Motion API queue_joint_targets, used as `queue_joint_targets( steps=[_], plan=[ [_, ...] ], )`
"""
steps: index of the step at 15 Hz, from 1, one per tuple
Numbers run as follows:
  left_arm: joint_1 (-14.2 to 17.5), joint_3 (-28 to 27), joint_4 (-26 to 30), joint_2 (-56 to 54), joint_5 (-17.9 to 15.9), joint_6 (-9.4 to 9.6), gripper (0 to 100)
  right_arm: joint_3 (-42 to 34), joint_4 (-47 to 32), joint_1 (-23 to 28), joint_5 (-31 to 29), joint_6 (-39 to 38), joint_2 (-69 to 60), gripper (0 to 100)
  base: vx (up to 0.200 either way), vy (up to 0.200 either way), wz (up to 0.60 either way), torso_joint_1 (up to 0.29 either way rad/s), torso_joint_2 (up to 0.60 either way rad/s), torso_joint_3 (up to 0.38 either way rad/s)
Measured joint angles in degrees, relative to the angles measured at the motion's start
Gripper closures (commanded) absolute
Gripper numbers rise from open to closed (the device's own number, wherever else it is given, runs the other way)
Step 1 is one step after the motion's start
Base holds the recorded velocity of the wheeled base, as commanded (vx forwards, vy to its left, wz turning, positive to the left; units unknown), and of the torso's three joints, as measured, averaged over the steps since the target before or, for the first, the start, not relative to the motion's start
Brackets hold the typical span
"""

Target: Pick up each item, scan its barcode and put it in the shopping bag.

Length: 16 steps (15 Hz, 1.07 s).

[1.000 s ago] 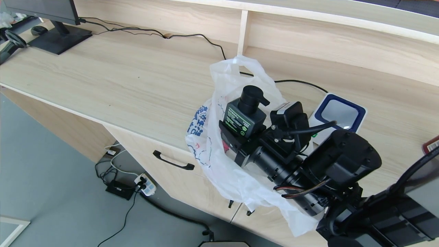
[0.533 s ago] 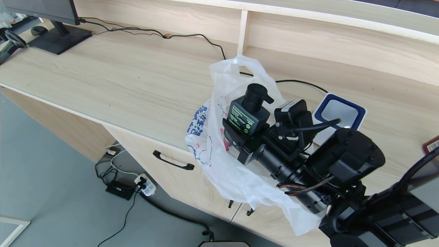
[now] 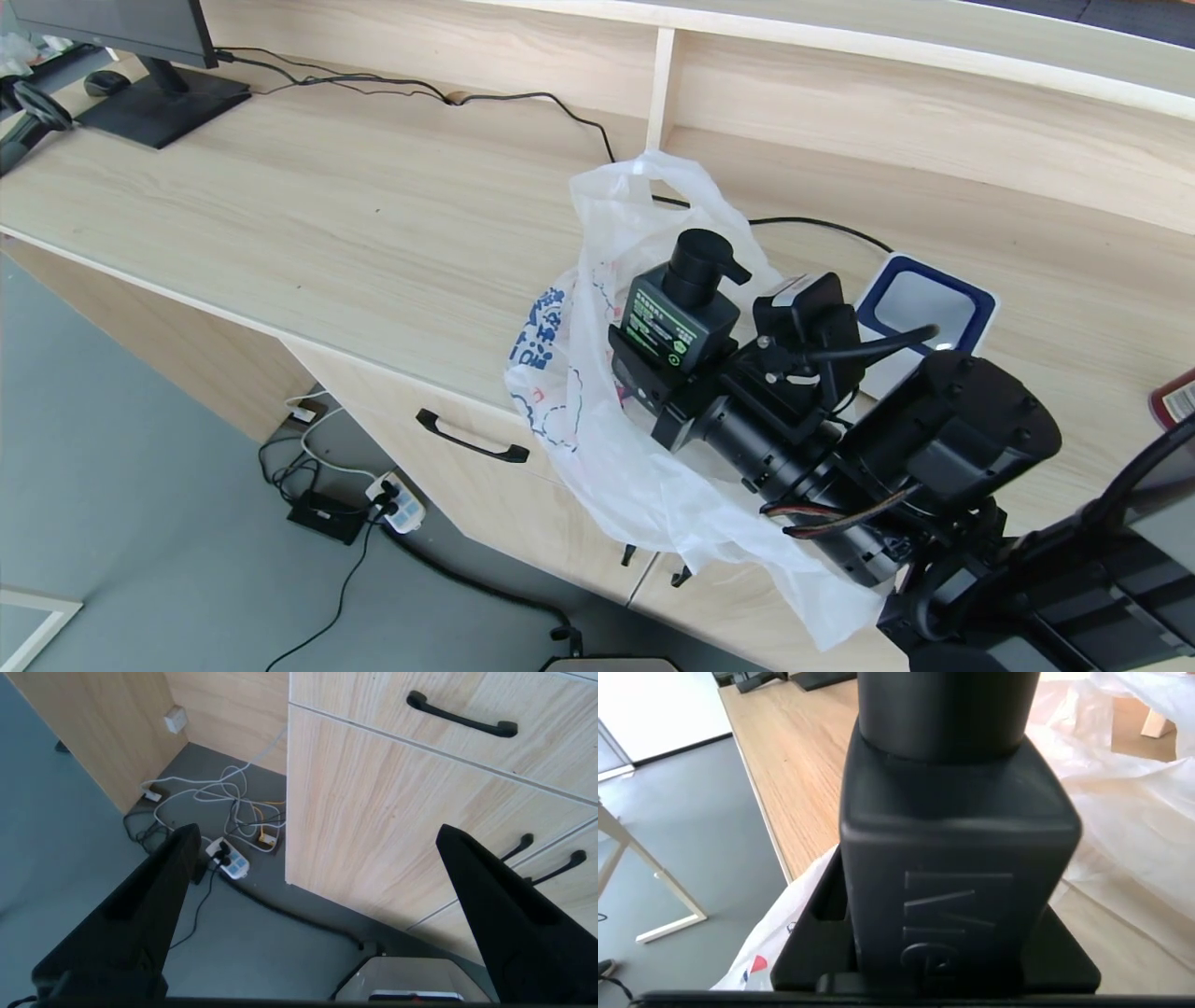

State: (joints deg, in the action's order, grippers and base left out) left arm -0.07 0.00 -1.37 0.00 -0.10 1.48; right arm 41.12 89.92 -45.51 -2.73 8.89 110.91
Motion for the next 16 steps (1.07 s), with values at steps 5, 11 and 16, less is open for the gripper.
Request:
queue_joint_targets(
  steps=[5, 11, 16],
  plan=[
    [-0.04, 0.00, 0.00, 0.00, 0.00, 0.02, 0, -1.99, 0.07, 2.01, 0.02, -1.41, -2.32, 100, 0.000, 0.000, 0.00, 0.000, 0.00, 0.000],
    [0.00, 0.00, 0.00, 0.00, 0.00, 0.02, 0, -4.92, 0.00, 4.28, 0.11, -3.06, -3.74, 100, 0.000, 0.000, 0.00, 0.000, 0.00, 0.000],
    [-0.04, 0.00, 0.00, 0.00, 0.00, 0.00, 0, -6.84, 0.02, 4.58, 0.11, -4.24, -3.91, 100, 0.000, 0.000, 0.00, 0.000, 0.00, 0.000]
  ],
)
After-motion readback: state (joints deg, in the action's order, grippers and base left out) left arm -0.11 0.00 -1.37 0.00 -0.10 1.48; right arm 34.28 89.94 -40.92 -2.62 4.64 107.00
